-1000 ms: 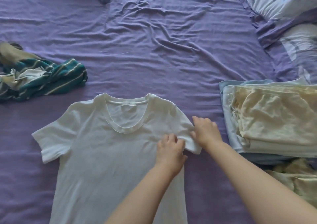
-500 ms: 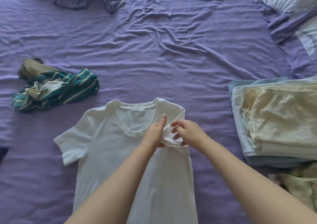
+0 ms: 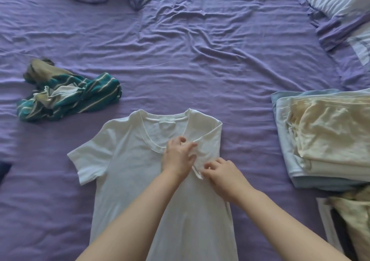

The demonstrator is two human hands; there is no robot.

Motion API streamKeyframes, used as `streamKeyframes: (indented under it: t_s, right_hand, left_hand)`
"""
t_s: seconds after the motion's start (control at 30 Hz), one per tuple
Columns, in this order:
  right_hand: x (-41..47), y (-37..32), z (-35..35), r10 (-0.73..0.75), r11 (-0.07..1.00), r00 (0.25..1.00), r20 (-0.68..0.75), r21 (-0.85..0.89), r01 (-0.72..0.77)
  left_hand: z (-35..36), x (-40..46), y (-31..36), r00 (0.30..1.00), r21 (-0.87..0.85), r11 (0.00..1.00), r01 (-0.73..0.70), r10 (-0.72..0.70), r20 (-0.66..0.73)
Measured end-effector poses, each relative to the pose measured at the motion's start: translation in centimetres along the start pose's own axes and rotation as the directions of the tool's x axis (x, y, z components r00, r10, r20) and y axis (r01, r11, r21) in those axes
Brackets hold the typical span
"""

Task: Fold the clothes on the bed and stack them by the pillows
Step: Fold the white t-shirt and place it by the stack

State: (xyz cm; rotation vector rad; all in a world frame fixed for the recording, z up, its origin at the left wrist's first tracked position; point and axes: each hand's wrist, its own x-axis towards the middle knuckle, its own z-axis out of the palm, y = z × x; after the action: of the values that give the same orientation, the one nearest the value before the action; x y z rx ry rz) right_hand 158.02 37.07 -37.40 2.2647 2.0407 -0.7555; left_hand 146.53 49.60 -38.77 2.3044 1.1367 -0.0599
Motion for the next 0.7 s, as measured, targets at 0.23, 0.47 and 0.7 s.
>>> streamKeyframes:
  t_s: [0.23, 0.47, 0.7]
  right_hand:
    - [0.4, -2.4, 2.1, 0.116, 0.990, 0.990, 0.082, -0.093, -0.108]
    - [3.8, -7.3, 2.1, 0.111, 0.993, 0.991, 0.078, -0.049, -0.107]
    - [10.5, -14.9, 2.0, -0.013, 1.000, 0.997, 0.072, -0.017, 0.014]
  left_hand:
    - [1.2, -2.9, -4.6, 0.971, 0.452, 0.878, -0.157, 0.054, 0.232]
    - [-2.9, -5.3, -10.3, 0.976, 0.384, 0.923, 0.000, -0.084, 0.202]
    - [-8.4, -7.3, -17.6, 0.910, 0.214, 0.888, 0.407, -0.374, -0.176]
